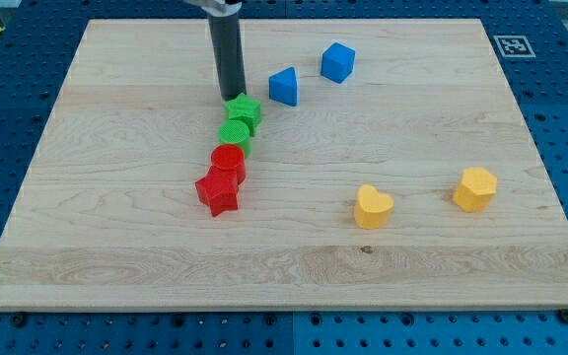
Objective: Place the green star above the green circle
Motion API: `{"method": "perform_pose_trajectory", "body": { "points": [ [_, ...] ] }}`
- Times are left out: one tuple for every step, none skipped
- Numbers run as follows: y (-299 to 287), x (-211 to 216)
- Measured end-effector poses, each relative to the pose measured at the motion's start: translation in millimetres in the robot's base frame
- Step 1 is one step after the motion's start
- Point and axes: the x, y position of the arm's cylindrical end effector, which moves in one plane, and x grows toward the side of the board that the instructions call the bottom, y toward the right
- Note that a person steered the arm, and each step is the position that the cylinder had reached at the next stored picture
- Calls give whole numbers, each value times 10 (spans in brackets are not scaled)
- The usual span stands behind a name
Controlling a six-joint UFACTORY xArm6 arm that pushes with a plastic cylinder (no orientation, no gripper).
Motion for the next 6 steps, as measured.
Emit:
{"method": "perform_pose_trajectory", "body": {
  "points": [
    [7,-16],
    [83,-2],
    [258,-10],
    [294,279],
    [294,300],
    [294,301]
  ]
}}
